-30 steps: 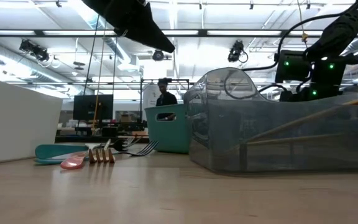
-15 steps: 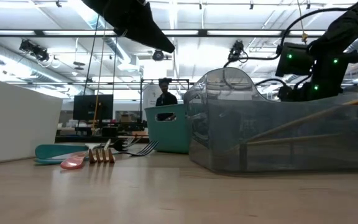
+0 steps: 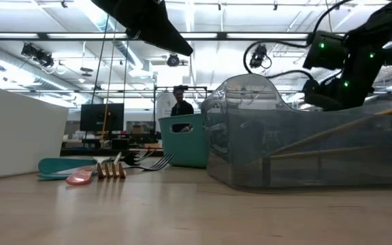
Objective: Sort silverware by color (type)
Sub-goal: Put the gold fork into the black transparent bin
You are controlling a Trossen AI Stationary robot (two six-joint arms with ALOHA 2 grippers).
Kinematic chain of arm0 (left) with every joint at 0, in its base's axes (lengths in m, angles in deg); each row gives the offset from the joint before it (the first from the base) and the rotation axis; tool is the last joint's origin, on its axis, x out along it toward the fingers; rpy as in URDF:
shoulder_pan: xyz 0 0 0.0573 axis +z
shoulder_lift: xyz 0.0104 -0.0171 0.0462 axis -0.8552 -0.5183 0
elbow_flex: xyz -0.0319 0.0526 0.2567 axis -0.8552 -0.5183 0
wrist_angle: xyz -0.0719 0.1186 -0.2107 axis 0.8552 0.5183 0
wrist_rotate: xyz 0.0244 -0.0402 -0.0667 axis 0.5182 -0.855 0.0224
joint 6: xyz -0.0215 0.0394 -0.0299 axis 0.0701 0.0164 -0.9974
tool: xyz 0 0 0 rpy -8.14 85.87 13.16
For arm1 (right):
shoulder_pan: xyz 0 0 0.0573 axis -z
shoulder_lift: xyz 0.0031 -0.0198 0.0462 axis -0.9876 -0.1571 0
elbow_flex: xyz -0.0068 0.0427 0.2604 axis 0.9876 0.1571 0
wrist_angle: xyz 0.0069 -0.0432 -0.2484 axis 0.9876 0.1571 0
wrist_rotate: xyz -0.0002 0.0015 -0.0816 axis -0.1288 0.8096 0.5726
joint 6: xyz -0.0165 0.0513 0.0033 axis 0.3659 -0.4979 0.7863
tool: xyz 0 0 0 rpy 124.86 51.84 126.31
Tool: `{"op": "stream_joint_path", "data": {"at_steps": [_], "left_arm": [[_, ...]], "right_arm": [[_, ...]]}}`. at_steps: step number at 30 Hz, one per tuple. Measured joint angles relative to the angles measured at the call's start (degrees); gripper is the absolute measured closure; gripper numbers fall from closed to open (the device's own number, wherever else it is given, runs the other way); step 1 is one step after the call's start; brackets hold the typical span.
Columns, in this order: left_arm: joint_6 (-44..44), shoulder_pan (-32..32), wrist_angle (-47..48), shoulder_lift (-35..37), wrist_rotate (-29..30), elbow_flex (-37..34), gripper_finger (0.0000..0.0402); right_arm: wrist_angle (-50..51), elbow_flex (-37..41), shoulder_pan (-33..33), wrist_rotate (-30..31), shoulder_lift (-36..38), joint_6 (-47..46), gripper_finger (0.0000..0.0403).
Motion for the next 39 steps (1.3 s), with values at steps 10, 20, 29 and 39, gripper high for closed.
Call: {"op": "stream_joint_path", "data": {"at_steps": [10, 20, 29, 39], "left_arm": [[-0.66, 0.00, -1.15, 0.00, -0.01, 0.01, 0.0271], [-0.69, -0.07, -2.12, 0.00, -0.01, 0.03, 0.0271], [-0.71, -0.07, -2.65, 0.00, -1.24, 0.04, 0.0271], [-1.13, 0.71, -13.79, -0.22, -6.91, 0.06, 0.0271]], "right_arm": [[-4.44, -4.34, -7.24, 1.91, 3.06, 3.67, 0.0388], [-9.75, -5.02, -11.13, 6.35, 7.27, 6.50, 0.0387], [-23.15, -5.02, -16.70, 6.75, 10.40, 15.14, 0.0387], [-37.82, -5.02, -22.87, 3.66, 10.27, 25.46, 0.0386]]}}
